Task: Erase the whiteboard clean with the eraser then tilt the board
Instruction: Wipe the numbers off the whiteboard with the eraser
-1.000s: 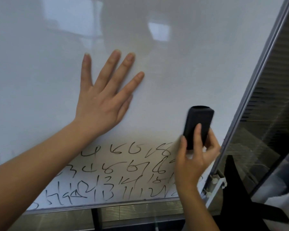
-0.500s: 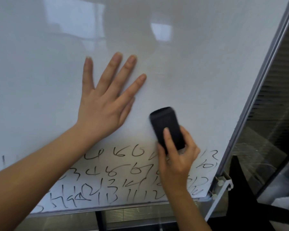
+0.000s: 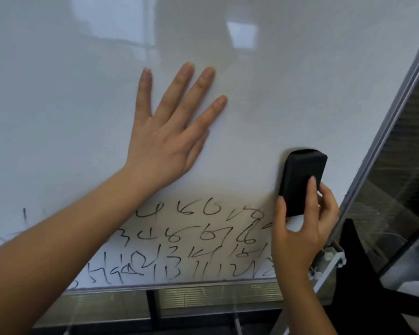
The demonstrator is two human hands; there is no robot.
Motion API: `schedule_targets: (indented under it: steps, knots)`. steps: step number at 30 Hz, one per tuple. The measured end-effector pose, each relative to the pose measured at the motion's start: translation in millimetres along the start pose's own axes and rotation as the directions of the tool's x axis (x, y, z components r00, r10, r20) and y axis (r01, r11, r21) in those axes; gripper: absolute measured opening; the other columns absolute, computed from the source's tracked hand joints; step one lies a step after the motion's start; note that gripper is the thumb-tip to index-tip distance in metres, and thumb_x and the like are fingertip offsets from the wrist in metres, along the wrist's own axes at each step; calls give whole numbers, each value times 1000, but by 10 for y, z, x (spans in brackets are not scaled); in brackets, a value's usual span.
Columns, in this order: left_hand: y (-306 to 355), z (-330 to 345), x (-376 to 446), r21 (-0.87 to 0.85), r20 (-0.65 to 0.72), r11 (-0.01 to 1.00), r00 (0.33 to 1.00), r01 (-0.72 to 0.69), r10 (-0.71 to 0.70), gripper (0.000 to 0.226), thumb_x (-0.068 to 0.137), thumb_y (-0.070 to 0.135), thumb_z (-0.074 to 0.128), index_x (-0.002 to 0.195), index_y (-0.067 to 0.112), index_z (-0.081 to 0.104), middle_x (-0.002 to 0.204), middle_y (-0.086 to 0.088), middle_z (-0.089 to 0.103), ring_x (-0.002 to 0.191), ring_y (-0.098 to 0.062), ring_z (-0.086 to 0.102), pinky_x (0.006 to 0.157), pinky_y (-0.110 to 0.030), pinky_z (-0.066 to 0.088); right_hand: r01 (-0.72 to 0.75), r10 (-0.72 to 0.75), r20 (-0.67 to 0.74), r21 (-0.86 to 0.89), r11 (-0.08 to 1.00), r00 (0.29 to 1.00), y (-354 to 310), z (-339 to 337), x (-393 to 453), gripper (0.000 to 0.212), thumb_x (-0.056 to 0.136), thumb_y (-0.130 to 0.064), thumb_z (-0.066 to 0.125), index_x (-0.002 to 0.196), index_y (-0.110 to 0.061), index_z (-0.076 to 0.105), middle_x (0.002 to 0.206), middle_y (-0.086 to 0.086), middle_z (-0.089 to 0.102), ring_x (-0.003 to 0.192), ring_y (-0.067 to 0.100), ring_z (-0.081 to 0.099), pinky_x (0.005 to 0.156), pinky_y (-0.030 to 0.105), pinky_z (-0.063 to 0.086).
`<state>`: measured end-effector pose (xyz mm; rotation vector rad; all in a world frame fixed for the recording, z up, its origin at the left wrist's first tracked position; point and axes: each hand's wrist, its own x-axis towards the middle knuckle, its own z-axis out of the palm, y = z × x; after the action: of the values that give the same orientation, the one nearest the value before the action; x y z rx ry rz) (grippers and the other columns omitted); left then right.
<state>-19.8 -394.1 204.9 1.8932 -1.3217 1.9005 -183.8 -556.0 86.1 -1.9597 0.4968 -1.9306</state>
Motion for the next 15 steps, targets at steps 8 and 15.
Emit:
schedule_targets:
  steps: [8, 15]
  knots:
    - [-348, -329, -549, -31, 94, 999, 995, -26, 29, 44, 103, 24, 43, 146, 14, 45, 154, -13, 35, 143, -36, 31, 111, -67, 12, 41, -55, 142, 103, 994, 988, -626, 106, -370, 56, 83, -9, 66, 136, -12, 46, 133, 11, 37, 114, 29, 44, 93, 31, 43]
    - [-1177, -1014, -1431, 44, 219, 998, 974, 41, -50, 48, 100, 21, 46, 148, 17, 41, 155, -14, 32, 145, -34, 27, 112, -68, 11, 27, -91, 267, 235, 972, 959, -1623, 460, -987, 53, 86, -21, 59, 136, -16, 42, 134, 8, 37, 113, 27, 46, 98, 17, 40]
